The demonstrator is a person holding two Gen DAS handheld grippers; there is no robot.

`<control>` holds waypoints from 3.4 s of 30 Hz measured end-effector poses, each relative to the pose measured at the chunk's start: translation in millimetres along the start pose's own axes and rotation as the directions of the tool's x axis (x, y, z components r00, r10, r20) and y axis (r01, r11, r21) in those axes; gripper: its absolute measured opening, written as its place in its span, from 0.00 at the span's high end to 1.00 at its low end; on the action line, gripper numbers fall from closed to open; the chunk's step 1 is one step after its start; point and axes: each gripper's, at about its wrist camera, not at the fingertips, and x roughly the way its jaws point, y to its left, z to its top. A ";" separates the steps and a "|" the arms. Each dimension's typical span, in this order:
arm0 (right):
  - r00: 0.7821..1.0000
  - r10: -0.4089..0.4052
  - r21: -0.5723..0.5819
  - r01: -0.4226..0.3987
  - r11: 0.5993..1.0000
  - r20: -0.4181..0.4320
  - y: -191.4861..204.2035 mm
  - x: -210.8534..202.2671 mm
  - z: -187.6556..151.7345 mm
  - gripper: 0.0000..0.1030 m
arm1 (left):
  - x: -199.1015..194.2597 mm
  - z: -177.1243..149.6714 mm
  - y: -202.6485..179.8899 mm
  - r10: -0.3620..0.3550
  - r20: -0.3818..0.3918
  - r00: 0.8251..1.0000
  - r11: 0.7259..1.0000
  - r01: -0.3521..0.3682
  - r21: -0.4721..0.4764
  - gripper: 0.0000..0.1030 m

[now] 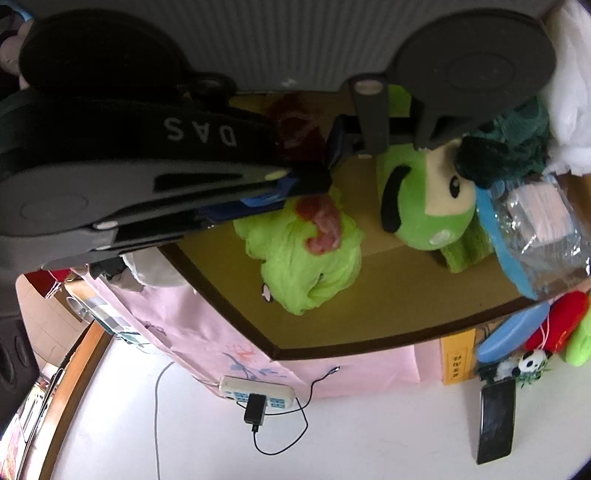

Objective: Organize soft objects

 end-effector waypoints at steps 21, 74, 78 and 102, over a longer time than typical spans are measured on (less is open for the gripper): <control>0.993 -0.055 0.023 0.053 0.998 0.107 -2.9 -28.0 -7.0 0.90 | -14.8 7.7 -16.5 0.183 0.020 0.983 0.983 -0.184 0.032 0.37; 0.984 -0.029 0.116 0.009 0.993 0.174 -77.2 -124.3 -73.0 0.89 | -60.0 -13.1 -145.1 0.340 0.080 0.937 0.938 -0.344 0.046 0.34; 0.987 -0.046 0.156 0.021 0.988 0.157 -97.2 -126.8 -80.8 0.89 | -51.6 -15.0 -163.4 0.318 0.071 0.945 0.944 -0.322 0.069 0.34; 0.990 -0.066 0.284 0.028 0.958 0.126 -208.5 -134.9 -111.5 0.89 | 31.7 -5.1 -224.5 0.176 0.051 0.983 0.980 -0.180 0.087 0.32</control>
